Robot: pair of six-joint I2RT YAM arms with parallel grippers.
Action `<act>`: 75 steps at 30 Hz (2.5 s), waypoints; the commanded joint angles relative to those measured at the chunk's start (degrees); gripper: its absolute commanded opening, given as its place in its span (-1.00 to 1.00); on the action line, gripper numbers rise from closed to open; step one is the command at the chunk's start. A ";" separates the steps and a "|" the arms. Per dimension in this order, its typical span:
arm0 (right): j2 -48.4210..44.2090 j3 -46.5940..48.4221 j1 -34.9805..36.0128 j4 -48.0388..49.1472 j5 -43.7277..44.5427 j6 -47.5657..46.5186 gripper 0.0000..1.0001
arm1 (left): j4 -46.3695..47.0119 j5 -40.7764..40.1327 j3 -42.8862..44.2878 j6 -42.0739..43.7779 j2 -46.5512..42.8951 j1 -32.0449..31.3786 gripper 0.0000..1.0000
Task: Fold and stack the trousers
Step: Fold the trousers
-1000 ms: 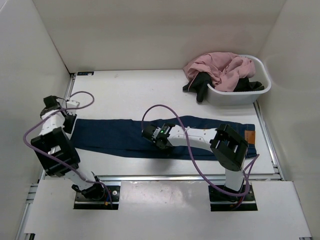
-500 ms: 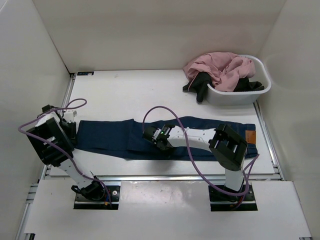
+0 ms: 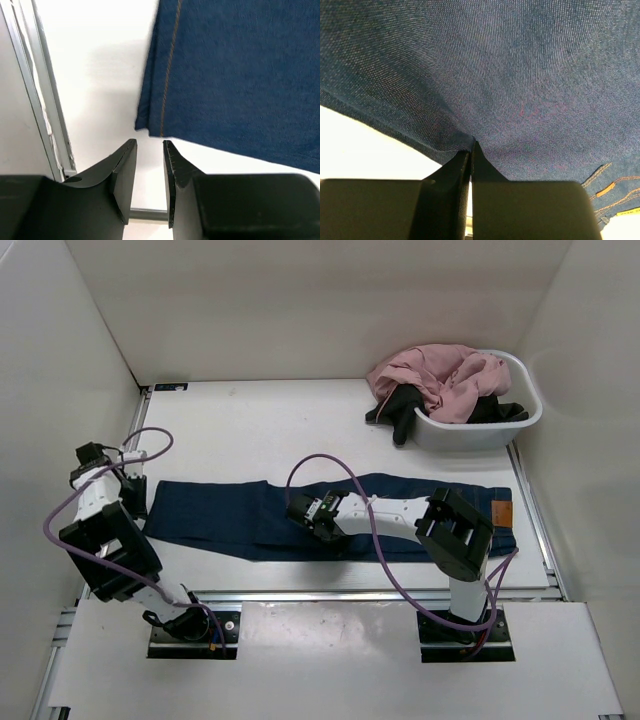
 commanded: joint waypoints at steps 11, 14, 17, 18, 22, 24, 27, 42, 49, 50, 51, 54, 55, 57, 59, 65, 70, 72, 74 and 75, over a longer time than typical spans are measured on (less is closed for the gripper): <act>0.78 -0.83 0.24 -1.70 0.18 -0.54 -1.00 | 1.69 -5.35 -3.94 -1.24 2.94 -1.68 -0.12; 0.78 -1.36 0.24 -1.70 -0.34 -0.54 -1.00 | 2.22 -5.97 -3.42 -1.24 2.95 -1.68 -0.10; 0.78 -1.36 0.24 -1.70 -0.35 -0.02 -1.00 | 3.45 -7.72 -4.47 -1.24 2.95 -1.68 -0.06; 0.78 -1.36 0.24 -1.70 -0.35 -0.02 -1.00 | 3.46 -7.73 -4.47 -1.24 2.95 -1.68 -0.03; 0.78 -1.89 0.24 -1.70 -0.35 -0.02 -1.00 | 3.46 -6.77 -4.47 -1.24 3.56 -1.68 -0.03; 0.78 -1.89 0.24 -1.70 -0.35 -0.02 -1.00 | 3.46 -5.19 -4.47 -1.24 4.09 -1.68 -0.03; 0.78 -1.89 0.24 -1.70 -0.35 -0.02 -1.00 | 3.46 -4.66 -4.47 -1.24 5.14 -1.68 -0.09; 0.78 -2.42 0.24 -1.70 -0.35 -0.02 -1.00 | 2.40 -1.84 -3.33 0.08 3.40 -1.68 -0.72; -3.25 -1.89 0.24 -3.90 0.79 1.12 -1.00 | 2.40 -2.89 -0.17 2.72 0.14 -1.68 -0.72; -3.87 -1.37 0.24 -4.42 0.79 1.65 -1.00 | 2.40 -2.89 -0.17 3.50 0.14 -1.68 -0.72; -4.40 -1.36 0.24 -4.42 0.79 2.17 -1.00 | 1.88 -2.89 1.23 3.51 0.14 -1.68 -0.72; -5.63 -0.84 0.24 -4.42 0.79 2.71 -1.00 | 0.56 -2.89 1.94 4.04 0.14 -1.68 -0.72; -5.63 -0.83 0.24 -4.42 0.79 2.71 -1.00 | 0.56 -2.89 1.94 4.04 0.14 -1.68 -0.72; -5.63 -0.83 0.24 -4.42 0.79 3.23 -1.00 | -0.14 -2.28 1.94 4.04 0.14 -1.68 -0.72; -5.63 -0.83 0.24 -4.42 0.79 3.23 -1.00 | -0.76 -1.75 2.47 4.04 0.14 -1.68 -0.72; -7.65 -0.31 1.29 -8.11 0.79 3.23 -1.00 | -3.58 -3.94 4.05 7.10 -3.46 -1.15 -0.72; -10.56 -2.85 1.82 -8.38 -1.66 3.85 -1.00 | -3.58 -8.96 2.39 11.41 -3.47 1.92 -0.72; -9.60 -3.56 1.82 -6.98 -2.28 3.85 -1.00 | -3.58 -10.27 0.99 11.94 -2.95 1.92 -0.72; -7.41 -4.34 1.82 -5.13 -2.99 3.85 -1.00 | -3.58 -10.28 -1.74 11.95 -2.42 1.92 -0.72; -6.61 -4.35 1.82 -4.52 -3.59 3.85 -1.00 | -4.10 -10.97 -2.70 11.95 -2.41 1.92 -0.72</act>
